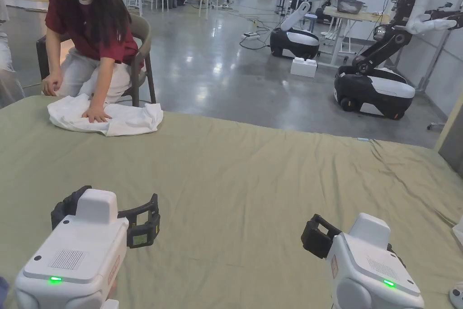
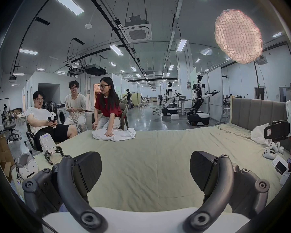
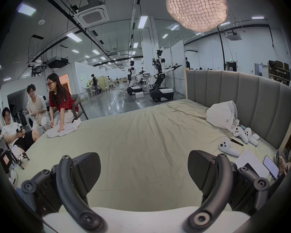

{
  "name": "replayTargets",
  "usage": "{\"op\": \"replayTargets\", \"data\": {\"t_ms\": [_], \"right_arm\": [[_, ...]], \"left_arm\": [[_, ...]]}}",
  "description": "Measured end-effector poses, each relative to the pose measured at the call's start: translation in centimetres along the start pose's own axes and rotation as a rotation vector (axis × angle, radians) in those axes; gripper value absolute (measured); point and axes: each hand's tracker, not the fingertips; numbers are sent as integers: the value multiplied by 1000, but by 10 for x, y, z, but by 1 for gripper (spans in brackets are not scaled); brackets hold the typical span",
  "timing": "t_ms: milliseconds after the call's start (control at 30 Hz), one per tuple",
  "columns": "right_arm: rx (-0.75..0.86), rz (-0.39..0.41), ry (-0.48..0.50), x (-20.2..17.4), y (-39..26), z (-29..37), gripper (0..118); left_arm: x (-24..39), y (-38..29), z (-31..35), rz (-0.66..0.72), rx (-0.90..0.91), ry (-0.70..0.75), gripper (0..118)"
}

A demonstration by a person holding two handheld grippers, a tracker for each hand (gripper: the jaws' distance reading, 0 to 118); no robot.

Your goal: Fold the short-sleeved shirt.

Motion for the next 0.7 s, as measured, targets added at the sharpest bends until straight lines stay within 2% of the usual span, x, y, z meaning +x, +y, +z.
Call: {"op": "replayTargets", "data": {"t_ms": [200, 300, 367, 433, 700], "right_arm": [[66, 7, 82, 8, -5, 2, 106], [137, 70, 113, 7, -9, 5, 106], [176, 127, 108, 2, -12, 7, 106], [191, 152, 97, -2, -14, 6, 107], [217, 168, 74, -8, -17, 3, 109]], "left_arm": [[-1, -1, -3, 9, -3, 9, 107], [-2, -2, -3, 9, -8, 7, 107], [-2, -2, -2, 5, -6, 0, 107], [-2, -2, -2, 1, -4, 0, 107], [-2, -1, -3, 8, 13, -2, 107]]}}
